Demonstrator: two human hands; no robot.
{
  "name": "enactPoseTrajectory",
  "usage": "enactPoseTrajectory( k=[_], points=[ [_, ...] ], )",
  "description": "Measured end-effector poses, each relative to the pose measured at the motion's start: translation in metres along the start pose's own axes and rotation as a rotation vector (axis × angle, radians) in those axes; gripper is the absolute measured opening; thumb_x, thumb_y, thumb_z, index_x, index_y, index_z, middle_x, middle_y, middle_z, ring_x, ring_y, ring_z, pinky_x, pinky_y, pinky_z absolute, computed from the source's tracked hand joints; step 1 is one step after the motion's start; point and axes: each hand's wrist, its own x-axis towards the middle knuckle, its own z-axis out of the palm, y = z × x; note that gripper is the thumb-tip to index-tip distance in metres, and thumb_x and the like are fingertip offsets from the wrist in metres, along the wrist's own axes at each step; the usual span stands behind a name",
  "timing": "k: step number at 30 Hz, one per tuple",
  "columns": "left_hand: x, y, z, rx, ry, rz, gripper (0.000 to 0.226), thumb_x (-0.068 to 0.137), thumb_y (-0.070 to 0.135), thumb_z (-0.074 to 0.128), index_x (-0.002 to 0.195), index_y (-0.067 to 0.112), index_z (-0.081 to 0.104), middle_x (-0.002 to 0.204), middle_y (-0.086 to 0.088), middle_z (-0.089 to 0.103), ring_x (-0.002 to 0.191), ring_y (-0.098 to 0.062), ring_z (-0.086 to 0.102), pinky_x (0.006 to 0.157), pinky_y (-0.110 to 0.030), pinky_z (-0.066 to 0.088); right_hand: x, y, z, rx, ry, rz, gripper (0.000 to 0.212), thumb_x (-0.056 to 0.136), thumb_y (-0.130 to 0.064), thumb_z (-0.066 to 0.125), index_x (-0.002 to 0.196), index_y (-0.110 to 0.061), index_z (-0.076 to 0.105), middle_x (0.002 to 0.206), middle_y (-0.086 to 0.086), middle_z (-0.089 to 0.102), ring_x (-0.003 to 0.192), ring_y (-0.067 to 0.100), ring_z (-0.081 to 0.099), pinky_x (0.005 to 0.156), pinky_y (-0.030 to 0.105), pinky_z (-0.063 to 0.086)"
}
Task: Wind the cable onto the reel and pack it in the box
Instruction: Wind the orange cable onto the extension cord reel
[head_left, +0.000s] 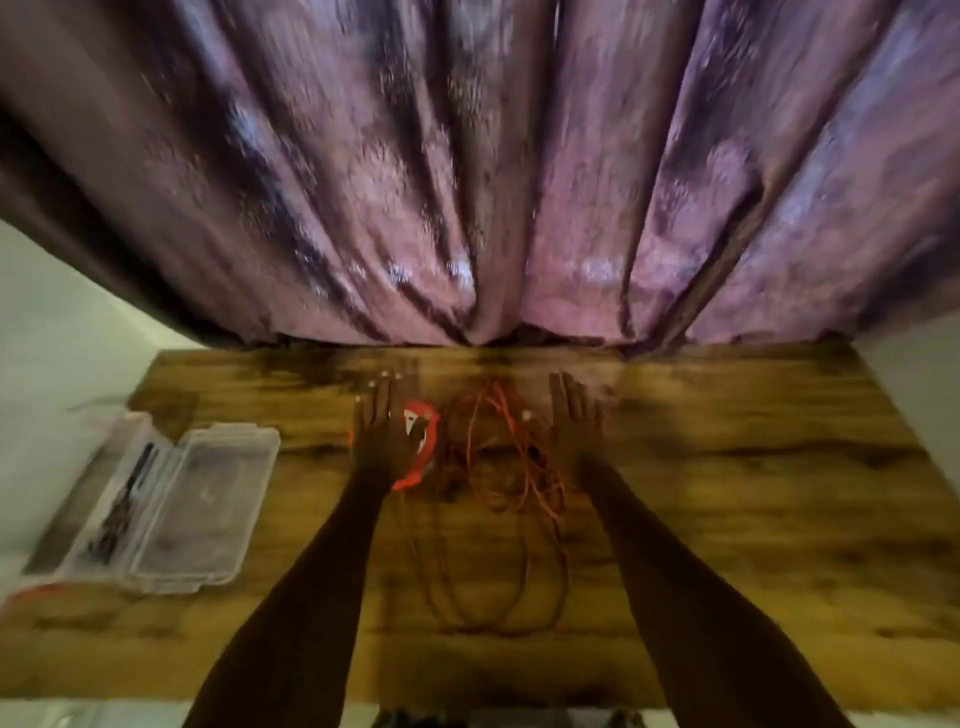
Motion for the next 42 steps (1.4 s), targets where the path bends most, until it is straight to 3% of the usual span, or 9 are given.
enactPoseTrajectory(
  k=[2,5,10,17,25,29,35,38,42],
  points=[
    [-0.001,-0.014,0.011,0.018,-0.109,-0.101,0.077,0.101,0.054,0.036,0.158,0.005,0.018,0.167,-0.018,0.013,0.154,-0.037,0.017,0.124,-0.047,0.010,0.005,-0.004,0.014,0.020,-0.053,-0.055,0.075,0.099,-0.053,0.042,0.158,-0.018,0.012,0.166,0.008,0.007,0.153,0.029,0.009,0.121,0.046,0.006],
    [-0.006,-0.037,0.033,-0.039,-0.096,-0.188,0.092,0.087,0.065,0.015,0.155,0.006,0.033,0.164,-0.019,0.024,0.151,-0.039,0.025,0.121,-0.048,0.016,0.018,-0.016,0.038,0.011,-0.088,-0.147,0.081,0.095,-0.062,0.041,0.159,-0.022,0.009,0.167,0.008,0.006,0.153,0.032,0.006,0.121,0.049,0.007],
    [0.010,-0.064,0.068,-0.141,0.114,-0.137,0.056,0.098,0.035,0.057,0.143,0.002,0.052,0.154,-0.023,0.043,0.142,-0.044,0.041,0.116,-0.054,0.032,0.038,-0.029,0.084,0.015,-0.129,-0.287,0.078,0.090,-0.072,0.035,0.156,-0.044,0.005,0.167,0.005,0.000,0.150,0.043,0.010,0.115,0.063,0.019],
    [0.031,-0.072,0.108,-0.294,0.424,-0.113,0.039,0.102,0.026,0.054,0.134,0.006,0.063,0.149,-0.019,0.051,0.139,-0.038,0.047,0.113,-0.051,0.039,0.057,-0.025,0.135,-0.129,0.018,-0.257,0.068,0.092,-0.073,0.032,0.150,-0.039,0.035,0.163,0.006,0.025,0.143,0.041,0.030,0.110,0.064,0.024],
    [0.036,-0.085,0.120,-0.442,0.414,-0.178,0.044,0.100,0.037,0.051,0.135,0.013,0.064,0.150,-0.013,0.051,0.142,-0.030,0.042,0.120,-0.033,0.029,0.063,-0.026,0.144,-0.190,0.087,-0.254,0.064,0.093,-0.069,0.031,0.151,-0.042,0.032,0.164,0.005,0.024,0.143,0.040,0.029,0.112,0.060,0.022],
    [0.033,-0.093,0.124,-0.622,0.416,-0.145,0.049,0.092,0.029,0.055,0.133,0.005,0.062,0.140,-0.016,0.060,0.131,-0.029,0.054,0.115,-0.041,0.039,0.058,-0.023,0.144,-0.196,0.071,-0.275,0.061,0.095,-0.067,0.027,0.151,-0.042,0.028,0.165,0.003,0.018,0.145,0.037,0.026,0.113,0.057,0.022],
    [0.034,-0.096,0.128,-0.683,0.458,-0.127,0.032,0.094,0.019,0.063,0.124,0.008,0.065,0.122,-0.013,0.070,0.112,-0.029,0.065,0.101,-0.042,0.050,0.066,-0.019,0.144,-0.144,0.006,-0.284,0.060,0.093,-0.069,0.023,0.149,-0.049,0.022,0.165,0.000,0.016,0.145,0.032,0.023,0.112,0.055,0.020],
    [0.023,-0.097,0.128,-0.653,0.498,-0.240,0.042,0.096,0.030,0.061,0.130,0.005,0.059,0.131,-0.020,0.064,0.122,-0.035,0.059,0.108,-0.044,0.044,0.062,-0.022,0.140,-0.157,-0.006,-0.271,0.062,0.093,-0.070,0.023,0.150,-0.048,0.023,0.165,0.000,0.017,0.146,0.031,0.024,0.113,0.054,0.020],
    [0.003,-0.092,0.126,-0.284,0.386,-0.466,0.065,0.101,0.056,0.038,0.134,0.004,0.058,0.143,-0.026,0.051,0.138,-0.042,0.037,0.118,-0.047,0.019,0.043,-0.021,0.132,-0.135,-0.033,-0.268,0.063,0.093,-0.072,0.022,0.151,-0.049,0.019,0.166,-0.002,0.012,0.148,0.031,0.021,0.115,0.054,0.018]
  ],
)
